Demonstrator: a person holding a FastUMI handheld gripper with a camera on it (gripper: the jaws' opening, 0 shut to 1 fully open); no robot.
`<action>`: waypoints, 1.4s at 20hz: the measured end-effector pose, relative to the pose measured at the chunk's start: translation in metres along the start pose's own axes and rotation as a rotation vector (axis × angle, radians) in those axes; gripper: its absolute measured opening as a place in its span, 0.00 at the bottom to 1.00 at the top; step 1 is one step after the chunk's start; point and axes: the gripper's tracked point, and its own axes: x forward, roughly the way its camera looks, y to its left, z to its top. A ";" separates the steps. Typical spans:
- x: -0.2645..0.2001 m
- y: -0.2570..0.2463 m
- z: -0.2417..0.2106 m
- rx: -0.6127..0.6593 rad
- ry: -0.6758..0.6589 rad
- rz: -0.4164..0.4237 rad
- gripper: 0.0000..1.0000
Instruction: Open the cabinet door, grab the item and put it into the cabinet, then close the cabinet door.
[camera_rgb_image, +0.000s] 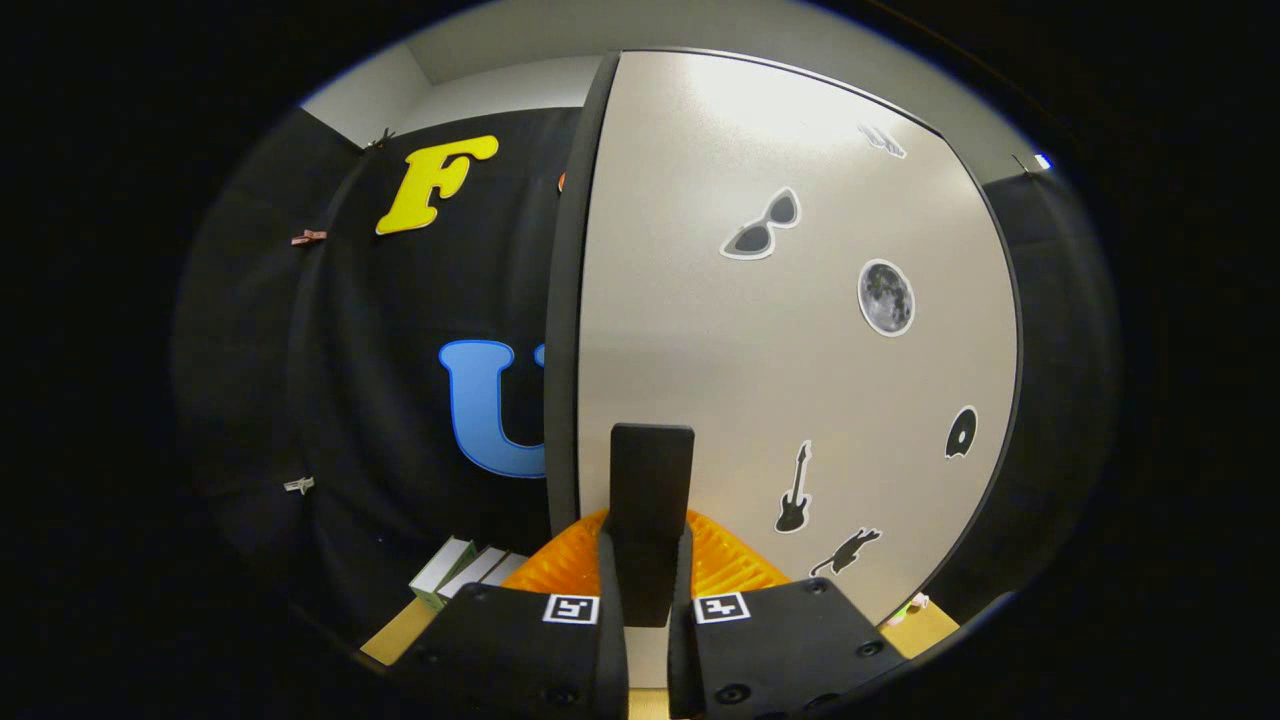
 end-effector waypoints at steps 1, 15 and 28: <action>-0.002 0.000 0.000 0.008 -0.002 0.006 0.20; -0.057 -0.008 0.001 0.019 -0.004 0.059 0.20; -0.104 -0.041 -0.003 0.032 0.005 0.072 0.19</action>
